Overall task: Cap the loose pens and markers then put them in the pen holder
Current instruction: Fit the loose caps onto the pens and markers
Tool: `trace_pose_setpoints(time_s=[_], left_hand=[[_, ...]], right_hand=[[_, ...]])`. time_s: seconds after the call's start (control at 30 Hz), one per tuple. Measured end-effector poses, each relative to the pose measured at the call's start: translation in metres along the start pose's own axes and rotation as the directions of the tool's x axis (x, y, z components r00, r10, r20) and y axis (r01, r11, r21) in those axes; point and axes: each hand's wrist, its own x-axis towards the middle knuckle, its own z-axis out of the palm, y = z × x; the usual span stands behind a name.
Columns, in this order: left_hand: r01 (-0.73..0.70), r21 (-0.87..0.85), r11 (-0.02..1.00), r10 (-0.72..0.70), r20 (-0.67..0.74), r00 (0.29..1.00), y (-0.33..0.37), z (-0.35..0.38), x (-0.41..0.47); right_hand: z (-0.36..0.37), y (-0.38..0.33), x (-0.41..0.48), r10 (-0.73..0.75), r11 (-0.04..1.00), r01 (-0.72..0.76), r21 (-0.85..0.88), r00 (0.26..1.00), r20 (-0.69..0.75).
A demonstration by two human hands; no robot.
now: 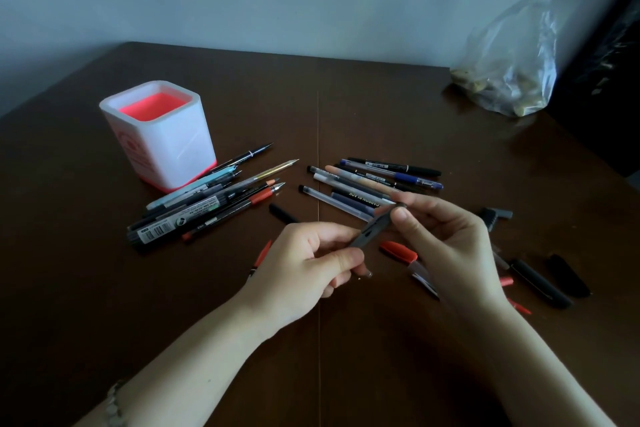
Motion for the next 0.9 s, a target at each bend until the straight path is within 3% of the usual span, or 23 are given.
trace_pose_setpoints(time_s=[0.1,0.2,0.33,0.43,0.53,0.6,0.67,0.77,0.9], left_hand=[[0.109,-0.147,0.983,-0.105,0.033,0.994,0.0,0.003,0.0],[0.188,-0.144,0.972,-0.172,0.113,0.979,0.002,0.008,-0.002],[0.165,-0.149,0.975,-0.178,-0.079,0.981,0.005,0.006,0.001],[0.173,-0.385,0.906,-0.285,-0.255,0.924,0.002,-0.002,0.01],[0.166,-0.465,0.869,-0.335,-0.307,0.891,-0.002,-0.004,0.013],[0.157,-0.459,0.875,-0.319,-0.301,0.899,-0.003,-0.002,0.012],[0.151,-0.482,0.863,-0.326,-0.305,0.895,-0.005,0.0,0.014],[0.15,-0.529,0.836,-0.359,-0.318,0.877,-0.005,0.0,0.016],[0.108,-0.544,0.832,-0.323,-0.316,0.892,-0.004,-0.003,0.016]], right_hand=[[0.004,0.002,0.002,0.019,1.0,-0.019,-0.004,1.0,-0.017],[0.012,-0.001,-0.002,0.005,0.997,-0.001,-0.082,0.999,0.049],[0.001,-0.006,0.0,-0.014,0.956,0.007,-0.293,1.0,-0.023],[-0.032,-0.009,0.014,-0.005,0.808,-0.114,-0.578,0.98,-0.201],[-0.076,-0.012,0.036,-0.02,0.541,-0.263,-0.799,0.946,-0.325],[-0.099,-0.006,0.05,0.036,0.349,-0.312,-0.884,0.947,-0.32],[-0.112,0.005,0.06,0.134,0.226,-0.297,-0.928,0.953,-0.272],[-0.115,0.014,0.062,0.249,0.173,-0.315,-0.933,0.931,-0.268],[-0.108,0.01,0.053,0.107,0.251,-0.308,-0.917,0.951,-0.29]])
